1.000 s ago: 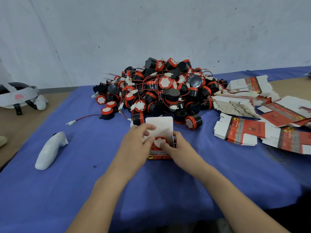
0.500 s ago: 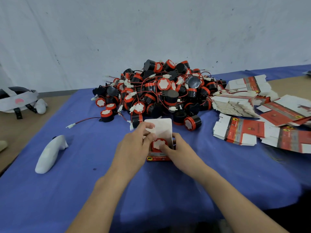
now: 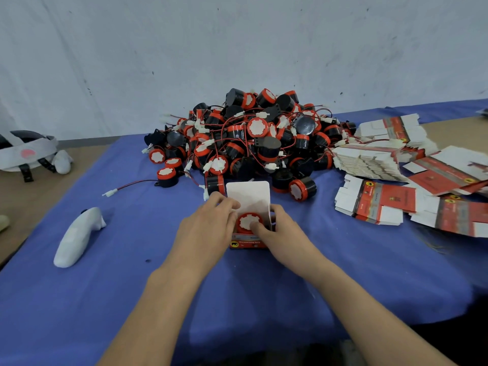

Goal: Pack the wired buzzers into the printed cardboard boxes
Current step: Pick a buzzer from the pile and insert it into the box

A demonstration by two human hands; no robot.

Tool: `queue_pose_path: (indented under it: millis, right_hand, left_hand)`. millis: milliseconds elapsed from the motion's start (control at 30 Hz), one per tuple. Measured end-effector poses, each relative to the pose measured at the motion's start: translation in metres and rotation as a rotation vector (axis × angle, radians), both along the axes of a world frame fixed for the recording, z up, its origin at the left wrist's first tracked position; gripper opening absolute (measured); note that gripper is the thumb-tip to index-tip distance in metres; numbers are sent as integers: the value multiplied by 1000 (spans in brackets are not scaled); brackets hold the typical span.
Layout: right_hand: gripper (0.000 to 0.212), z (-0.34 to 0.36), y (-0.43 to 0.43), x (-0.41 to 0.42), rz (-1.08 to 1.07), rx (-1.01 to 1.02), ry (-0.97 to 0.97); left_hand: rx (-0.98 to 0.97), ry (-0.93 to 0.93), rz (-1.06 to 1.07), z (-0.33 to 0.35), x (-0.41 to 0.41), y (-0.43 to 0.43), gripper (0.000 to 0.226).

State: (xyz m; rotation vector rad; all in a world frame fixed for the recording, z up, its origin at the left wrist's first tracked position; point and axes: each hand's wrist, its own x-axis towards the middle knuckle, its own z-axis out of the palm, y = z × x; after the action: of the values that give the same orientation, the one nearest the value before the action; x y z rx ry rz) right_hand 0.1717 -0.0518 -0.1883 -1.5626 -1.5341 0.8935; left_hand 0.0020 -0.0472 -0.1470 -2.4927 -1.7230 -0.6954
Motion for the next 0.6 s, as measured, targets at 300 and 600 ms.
queue_pose_path:
  millis: [300,600]
  right_hand:
    - [37,2,-3,-2,-11,6,-28]
    - [38,3,-4,-3,-15,7,-49]
  left_hand:
    - [-100,-10,91,-1,0,7,30]
    - [-232,73,178,2,13,5,29]
